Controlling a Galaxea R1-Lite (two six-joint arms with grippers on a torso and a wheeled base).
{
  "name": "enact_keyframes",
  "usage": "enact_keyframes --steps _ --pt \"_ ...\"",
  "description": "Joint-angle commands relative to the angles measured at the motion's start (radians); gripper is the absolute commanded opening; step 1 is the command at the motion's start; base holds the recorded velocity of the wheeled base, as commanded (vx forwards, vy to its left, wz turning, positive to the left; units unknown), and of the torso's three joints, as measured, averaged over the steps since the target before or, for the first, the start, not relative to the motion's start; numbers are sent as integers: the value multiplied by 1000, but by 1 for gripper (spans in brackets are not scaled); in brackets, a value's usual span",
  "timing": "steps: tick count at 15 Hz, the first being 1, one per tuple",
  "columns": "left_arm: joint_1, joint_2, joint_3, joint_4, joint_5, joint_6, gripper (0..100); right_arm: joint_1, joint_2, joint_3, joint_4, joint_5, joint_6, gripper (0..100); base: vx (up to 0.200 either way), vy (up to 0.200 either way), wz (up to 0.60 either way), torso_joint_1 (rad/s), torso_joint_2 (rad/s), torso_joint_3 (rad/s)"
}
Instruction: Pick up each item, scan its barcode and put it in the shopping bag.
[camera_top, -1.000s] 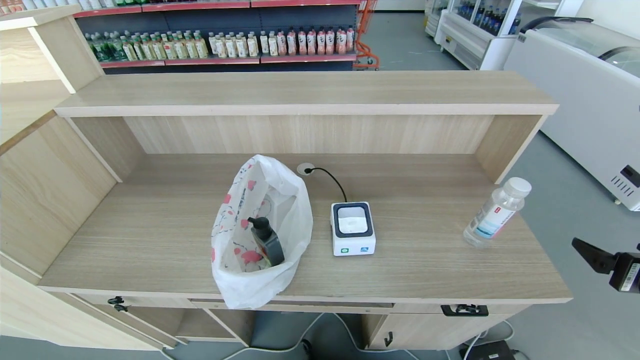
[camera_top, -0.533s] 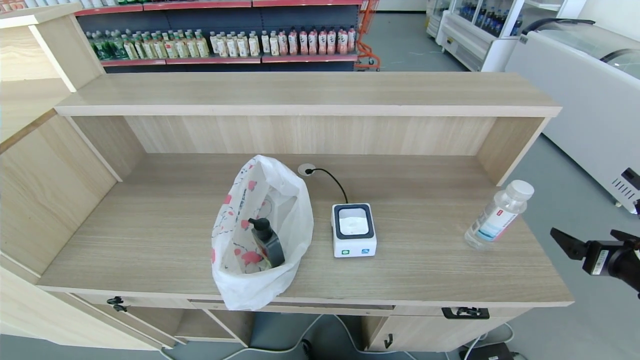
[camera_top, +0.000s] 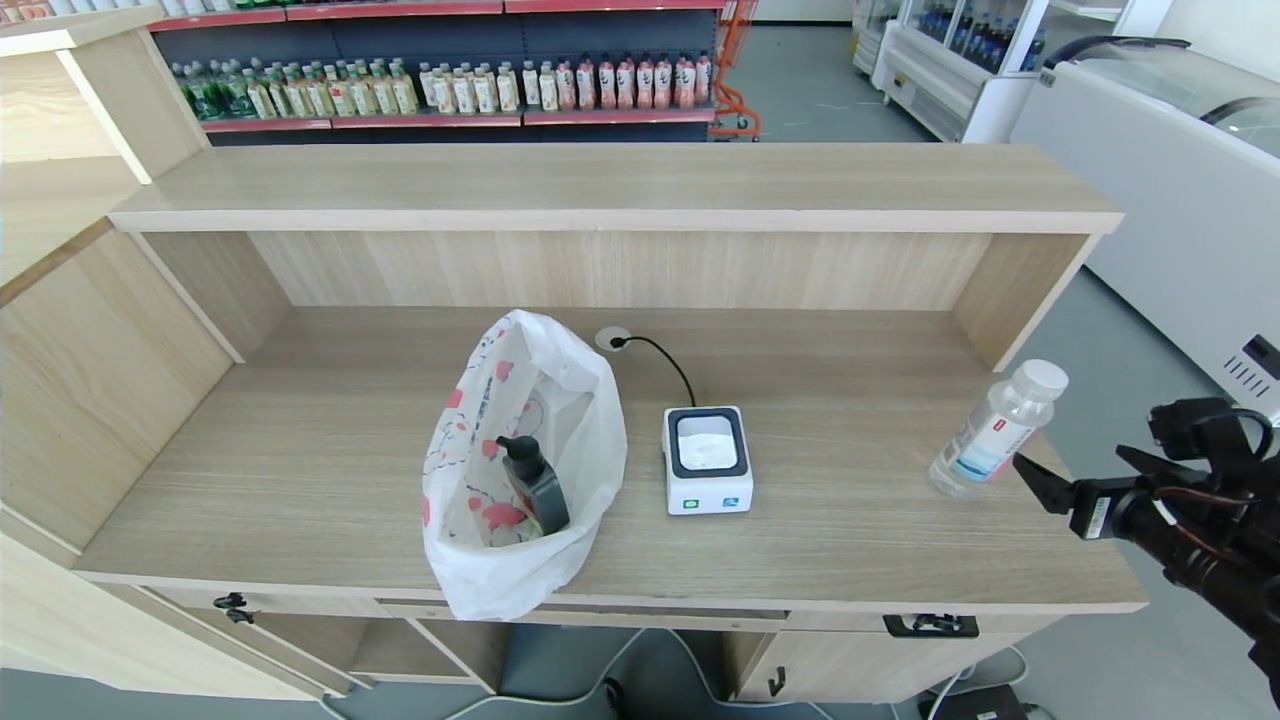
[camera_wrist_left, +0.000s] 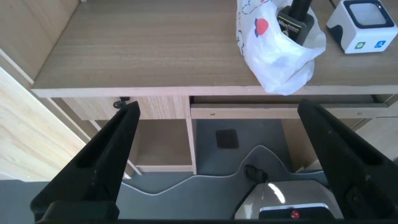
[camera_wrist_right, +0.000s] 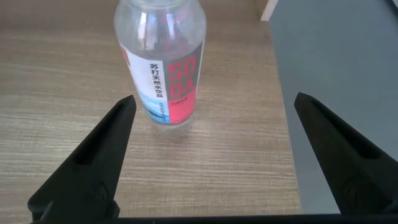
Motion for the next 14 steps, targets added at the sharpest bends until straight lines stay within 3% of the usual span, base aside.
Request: enact_keyframes --steps 1,8,14 --pt "0 0 0 0 0 0 100 27 72 -21 -3 -2 -1 100 0 0 0 0 0 0" --pt "0 0 0 0 0 0 100 103 136 -185 -3 -6 -5 100 0 0 0 0 0 0" --pt "0 0 0 0 0 0 100 113 200 -261 -3 -5 -5 100 0 0 0 0 0 0"
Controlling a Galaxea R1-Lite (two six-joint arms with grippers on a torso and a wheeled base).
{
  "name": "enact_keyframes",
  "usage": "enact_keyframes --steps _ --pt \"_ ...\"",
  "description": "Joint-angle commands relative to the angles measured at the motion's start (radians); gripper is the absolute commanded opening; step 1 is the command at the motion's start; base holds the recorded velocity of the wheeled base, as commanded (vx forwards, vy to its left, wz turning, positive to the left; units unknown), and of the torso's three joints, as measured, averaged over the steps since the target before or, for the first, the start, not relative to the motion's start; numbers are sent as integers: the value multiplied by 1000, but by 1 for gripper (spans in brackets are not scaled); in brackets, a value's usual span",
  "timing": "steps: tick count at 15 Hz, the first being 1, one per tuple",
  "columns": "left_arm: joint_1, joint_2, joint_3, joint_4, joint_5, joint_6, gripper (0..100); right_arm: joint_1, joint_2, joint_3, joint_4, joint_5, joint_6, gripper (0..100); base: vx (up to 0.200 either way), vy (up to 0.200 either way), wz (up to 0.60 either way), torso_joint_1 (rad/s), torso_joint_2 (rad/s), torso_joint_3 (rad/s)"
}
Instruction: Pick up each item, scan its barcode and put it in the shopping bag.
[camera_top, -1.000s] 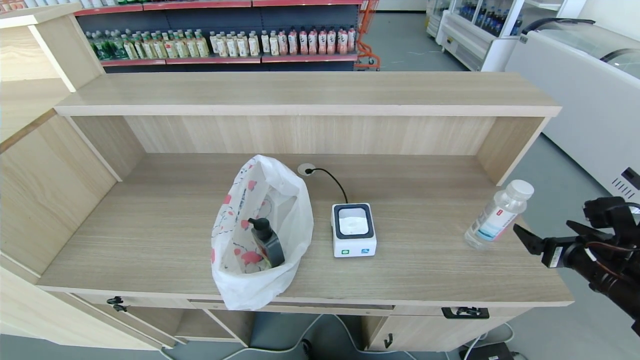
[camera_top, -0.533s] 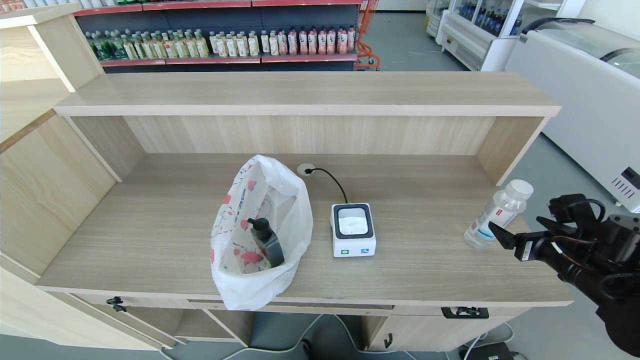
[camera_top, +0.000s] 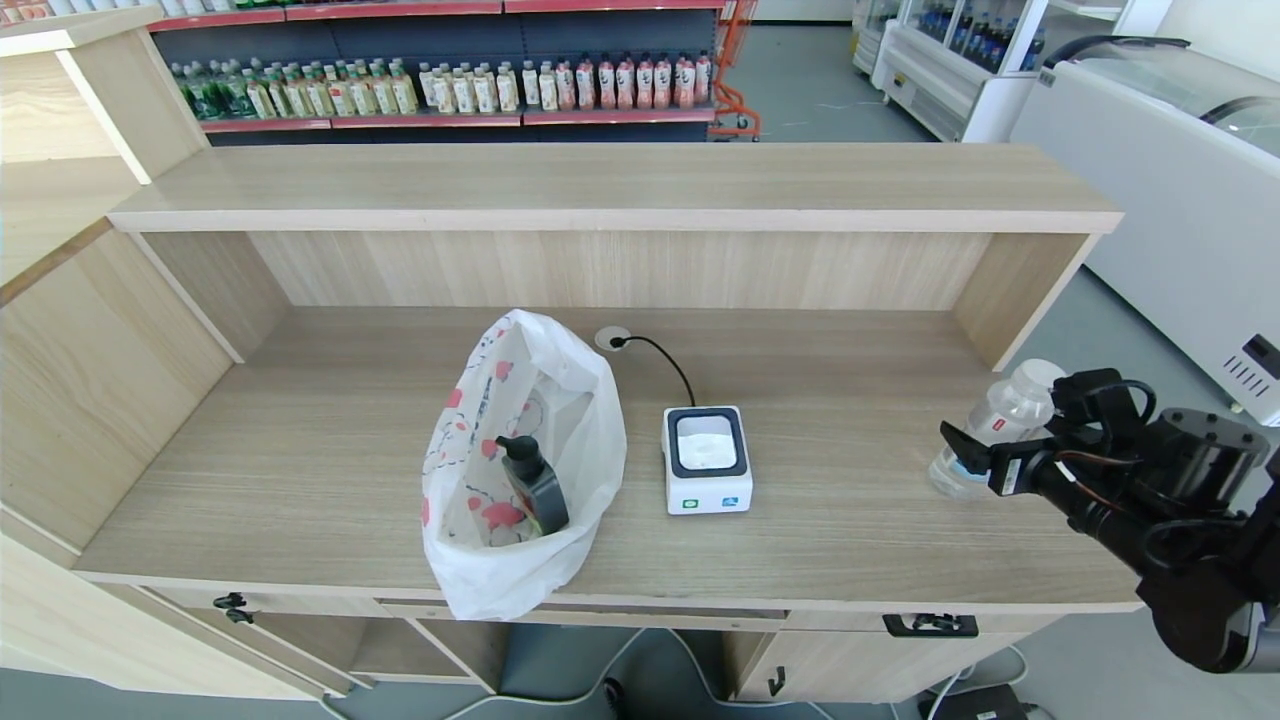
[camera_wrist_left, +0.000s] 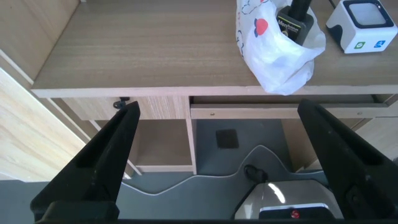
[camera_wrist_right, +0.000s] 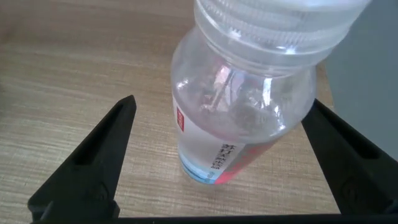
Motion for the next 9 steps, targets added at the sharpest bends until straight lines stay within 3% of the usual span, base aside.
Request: enact_keyframes --steps 1,9 --pt "0 0 0 0 0 0 100 6 26 -25 -1 1 0 100 0 0 0 0 0 0" --pt "0 0 0 0 0 0 100 33 87 -84 -1 6 5 100 0 0 0 0 0 0"
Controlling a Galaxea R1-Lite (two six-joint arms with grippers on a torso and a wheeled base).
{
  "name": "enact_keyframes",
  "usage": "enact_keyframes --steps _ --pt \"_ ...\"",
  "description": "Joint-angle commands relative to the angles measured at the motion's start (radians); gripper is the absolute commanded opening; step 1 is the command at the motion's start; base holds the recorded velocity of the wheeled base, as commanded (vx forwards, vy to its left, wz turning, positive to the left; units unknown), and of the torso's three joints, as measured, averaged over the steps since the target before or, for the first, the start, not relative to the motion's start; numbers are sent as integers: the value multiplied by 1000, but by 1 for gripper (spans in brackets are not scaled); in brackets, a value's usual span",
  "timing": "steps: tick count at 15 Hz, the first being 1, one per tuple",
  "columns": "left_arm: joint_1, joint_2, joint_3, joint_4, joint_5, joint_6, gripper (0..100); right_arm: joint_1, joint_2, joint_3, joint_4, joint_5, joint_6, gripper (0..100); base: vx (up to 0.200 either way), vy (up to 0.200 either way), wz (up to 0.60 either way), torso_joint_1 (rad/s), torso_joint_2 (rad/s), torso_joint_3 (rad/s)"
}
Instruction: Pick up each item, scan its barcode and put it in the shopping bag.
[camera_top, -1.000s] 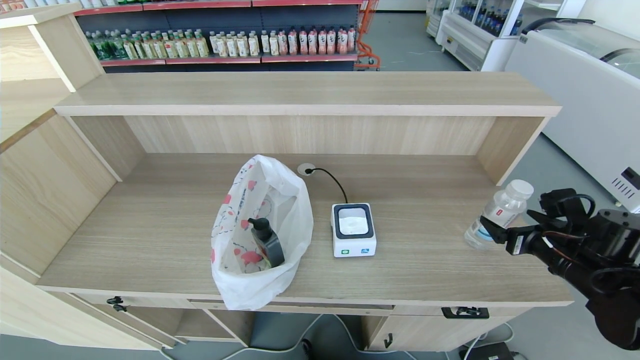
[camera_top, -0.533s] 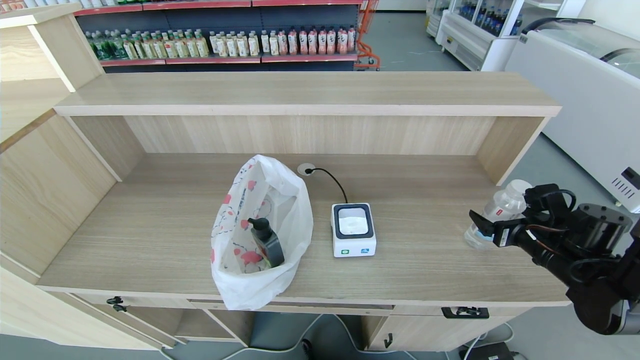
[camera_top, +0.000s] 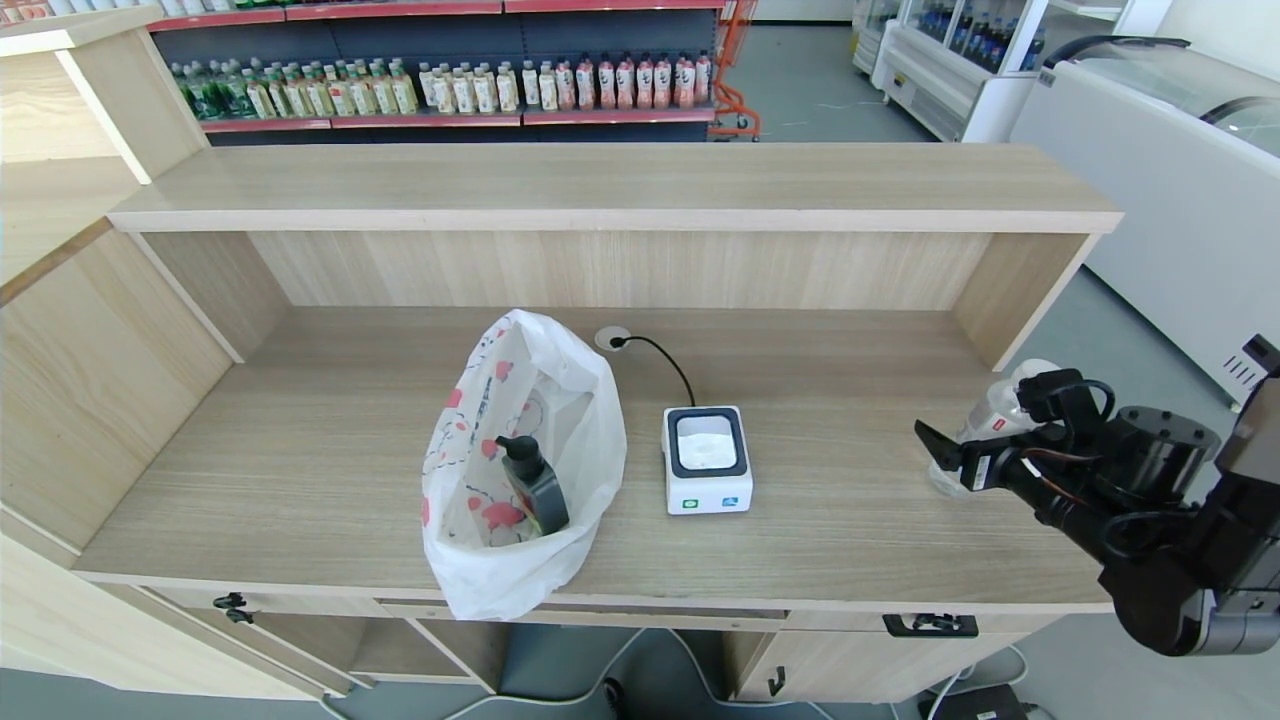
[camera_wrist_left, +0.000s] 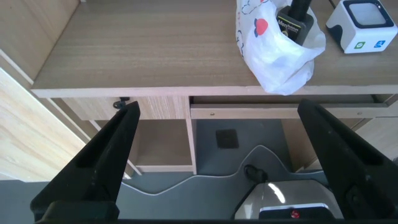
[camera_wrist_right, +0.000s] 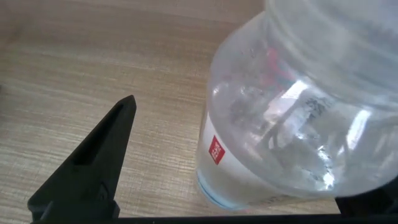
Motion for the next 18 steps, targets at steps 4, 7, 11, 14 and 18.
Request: enact_keyframes --steps 4,7,11,14,18 --pt "0 0 0 0 0 0 100 -8 27 -20 -1 1 30 100 0 0 0 0 0 0" --pt "0 0 0 0 0 0 100 -6 36 -46 -1 2 46 100 0 0 0 0 0 0" --pt "0 0 0 0 0 0 100 3 49 -84 -1 5 63 100 0 0 0 0 0 0" --pt "0 0 0 0 0 0 100 27 49 -83 -1 5 76 100 0 0 0 0 0 0" --pt "0 0 0 0 0 0 100 30 64 -88 -1 5 79 0 0 0 0 0 0 0"
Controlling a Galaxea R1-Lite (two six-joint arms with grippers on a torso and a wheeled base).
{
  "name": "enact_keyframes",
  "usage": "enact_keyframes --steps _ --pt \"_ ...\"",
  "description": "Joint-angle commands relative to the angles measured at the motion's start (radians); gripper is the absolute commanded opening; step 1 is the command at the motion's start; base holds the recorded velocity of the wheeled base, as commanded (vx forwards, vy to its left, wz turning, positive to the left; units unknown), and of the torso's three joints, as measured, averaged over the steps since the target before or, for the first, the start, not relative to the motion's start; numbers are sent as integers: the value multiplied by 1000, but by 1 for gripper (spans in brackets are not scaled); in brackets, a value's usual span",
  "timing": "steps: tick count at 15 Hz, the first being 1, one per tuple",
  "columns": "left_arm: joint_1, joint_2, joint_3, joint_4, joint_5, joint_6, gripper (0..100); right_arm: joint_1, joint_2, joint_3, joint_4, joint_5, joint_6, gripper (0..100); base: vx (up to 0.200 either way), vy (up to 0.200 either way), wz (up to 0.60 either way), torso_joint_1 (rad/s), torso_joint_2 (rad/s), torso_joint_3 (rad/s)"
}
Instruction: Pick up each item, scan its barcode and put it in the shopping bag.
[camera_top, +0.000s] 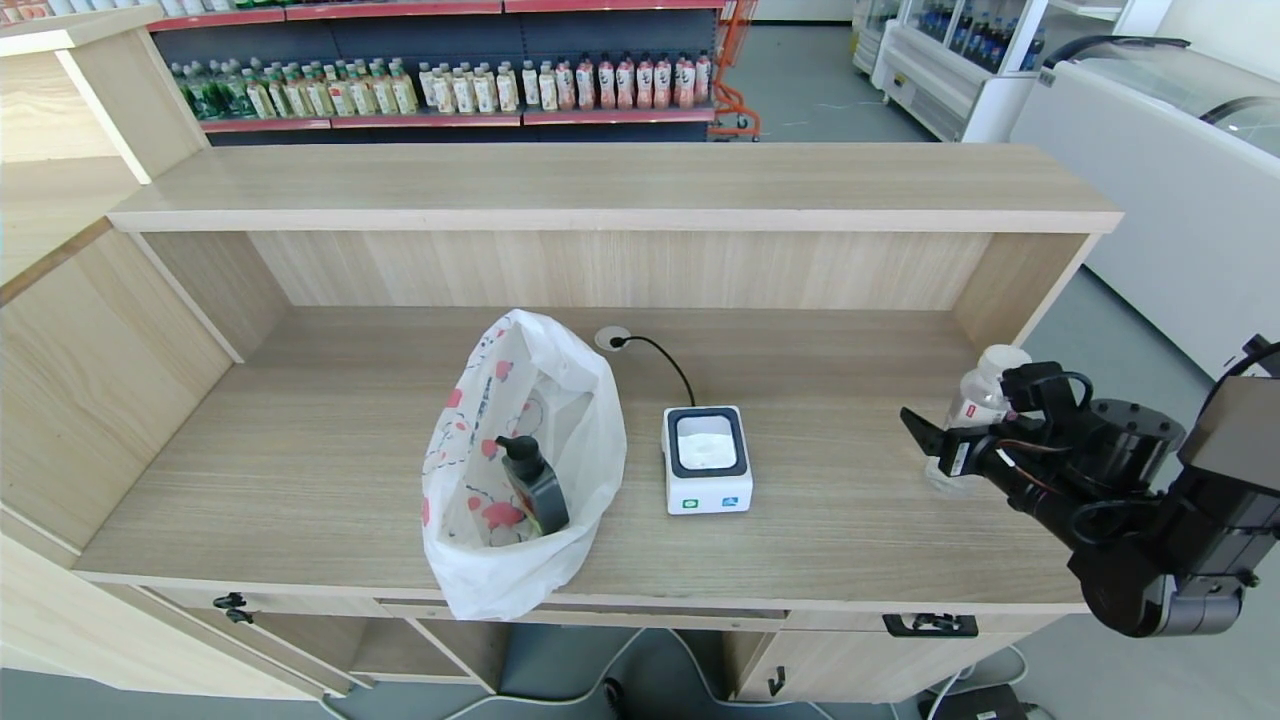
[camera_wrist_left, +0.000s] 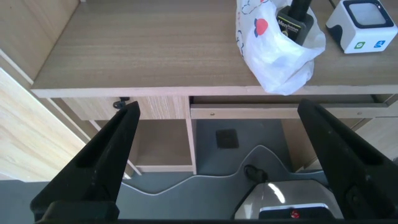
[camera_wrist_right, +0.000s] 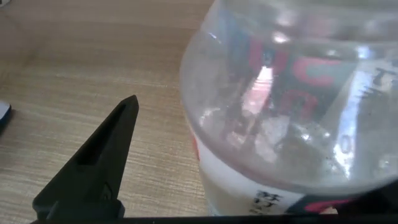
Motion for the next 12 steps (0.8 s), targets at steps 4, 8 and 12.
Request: enact_keyframes --steps 4,8,12 --pt "0 0 0 0 0 0 100 0 15 -2 -1 1 13 0 0 0 0 0 0 0" --pt "0 0 0 0 0 0 100 0 -1 -4 -1 1 17 0 0 0 0 0 0 0" --pt "0 0 0 0 0 0 100 0 -59 -10 -1 2 16 0 0 0 0 0 0 0"
